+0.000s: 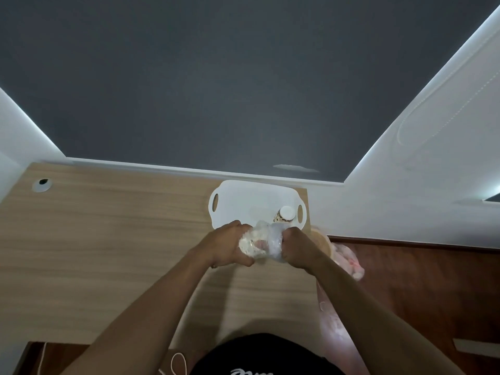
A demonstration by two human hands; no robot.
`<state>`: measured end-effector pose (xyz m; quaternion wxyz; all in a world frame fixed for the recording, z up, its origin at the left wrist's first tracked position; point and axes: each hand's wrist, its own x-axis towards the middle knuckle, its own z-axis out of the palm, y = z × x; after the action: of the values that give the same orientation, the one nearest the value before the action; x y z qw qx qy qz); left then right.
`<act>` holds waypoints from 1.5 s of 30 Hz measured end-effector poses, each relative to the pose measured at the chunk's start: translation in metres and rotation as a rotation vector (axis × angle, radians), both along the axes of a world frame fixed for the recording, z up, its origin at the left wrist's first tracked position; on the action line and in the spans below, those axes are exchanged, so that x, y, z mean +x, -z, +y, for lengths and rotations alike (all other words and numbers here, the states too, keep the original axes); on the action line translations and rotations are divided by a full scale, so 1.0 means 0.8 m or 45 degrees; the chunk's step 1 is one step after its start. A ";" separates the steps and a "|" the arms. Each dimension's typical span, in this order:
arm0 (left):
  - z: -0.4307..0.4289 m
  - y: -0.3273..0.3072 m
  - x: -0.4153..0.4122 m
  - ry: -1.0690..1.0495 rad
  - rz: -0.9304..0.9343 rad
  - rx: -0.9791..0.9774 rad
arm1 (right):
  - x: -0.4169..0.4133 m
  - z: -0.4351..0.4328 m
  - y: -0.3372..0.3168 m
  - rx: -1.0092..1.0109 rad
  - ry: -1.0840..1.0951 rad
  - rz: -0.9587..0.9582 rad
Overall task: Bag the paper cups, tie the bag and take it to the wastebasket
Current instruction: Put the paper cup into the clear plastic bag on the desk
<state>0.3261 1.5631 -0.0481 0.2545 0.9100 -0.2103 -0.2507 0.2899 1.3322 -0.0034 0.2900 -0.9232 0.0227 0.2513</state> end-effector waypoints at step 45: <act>-0.093 0.046 0.027 -0.907 0.585 -0.669 | 0.016 -0.058 0.032 0.992 1.011 0.105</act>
<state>0.3480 1.4891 -0.0849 0.5847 0.7518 0.1192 -0.2806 0.3031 1.2861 -0.0290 0.6812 -0.6577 0.2853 0.1483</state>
